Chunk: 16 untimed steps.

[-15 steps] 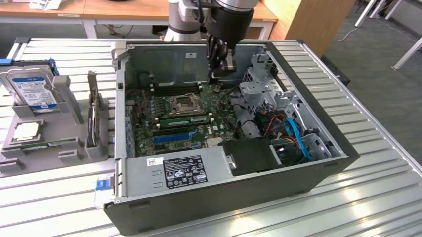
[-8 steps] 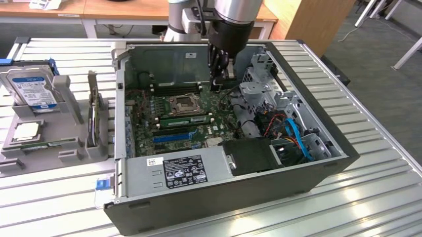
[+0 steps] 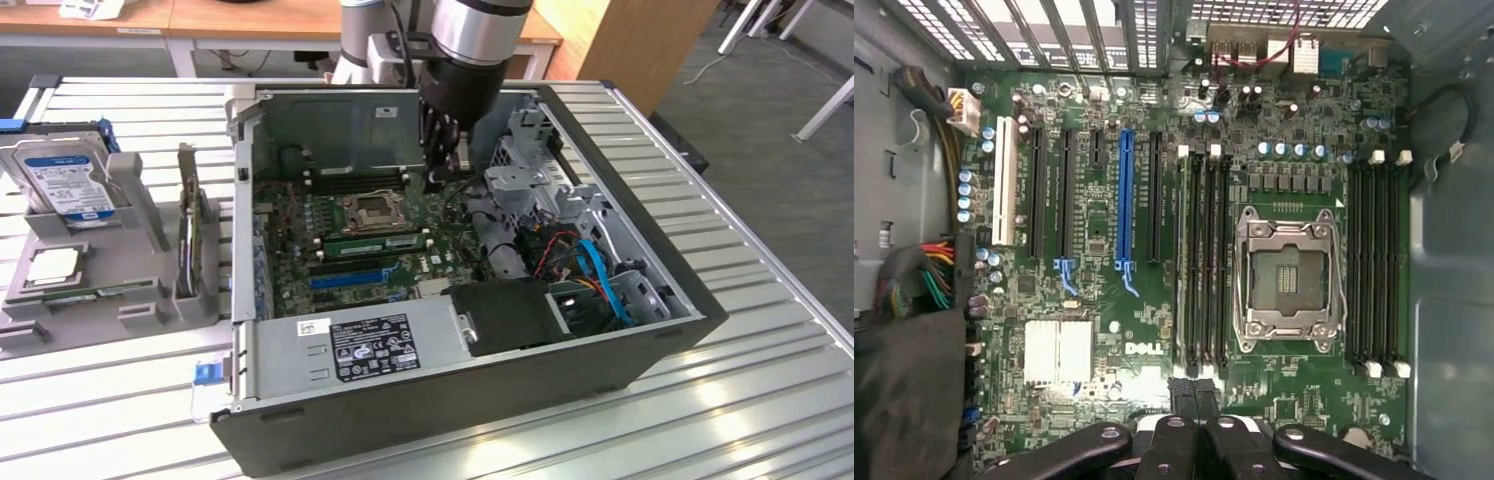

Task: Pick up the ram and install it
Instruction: 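Press down the ram until it locks into place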

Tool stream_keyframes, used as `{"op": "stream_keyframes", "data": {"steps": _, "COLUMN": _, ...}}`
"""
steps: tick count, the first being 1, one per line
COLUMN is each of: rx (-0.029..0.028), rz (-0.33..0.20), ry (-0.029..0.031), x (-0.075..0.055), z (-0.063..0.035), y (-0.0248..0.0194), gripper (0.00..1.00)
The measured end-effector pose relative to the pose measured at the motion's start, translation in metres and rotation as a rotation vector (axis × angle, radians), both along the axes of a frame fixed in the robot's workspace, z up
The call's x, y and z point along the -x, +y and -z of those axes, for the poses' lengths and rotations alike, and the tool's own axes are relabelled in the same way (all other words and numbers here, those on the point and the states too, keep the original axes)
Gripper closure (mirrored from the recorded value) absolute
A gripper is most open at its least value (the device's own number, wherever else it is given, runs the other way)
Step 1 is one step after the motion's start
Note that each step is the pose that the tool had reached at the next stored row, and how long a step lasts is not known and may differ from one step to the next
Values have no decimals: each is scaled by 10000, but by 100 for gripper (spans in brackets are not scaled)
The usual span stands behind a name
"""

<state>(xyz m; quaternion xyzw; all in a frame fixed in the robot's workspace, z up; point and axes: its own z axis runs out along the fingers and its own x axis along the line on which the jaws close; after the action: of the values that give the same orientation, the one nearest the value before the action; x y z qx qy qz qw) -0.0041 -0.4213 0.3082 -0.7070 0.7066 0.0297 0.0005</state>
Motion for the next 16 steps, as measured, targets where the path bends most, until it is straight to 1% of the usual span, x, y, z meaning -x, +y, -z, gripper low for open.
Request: {"op": "stream_keyframes", "data": {"steps": 16, "rx": 0, "rz": 0, "ry": 0, "x": 0, "z": 278, "y": 0, "gripper": 90}}
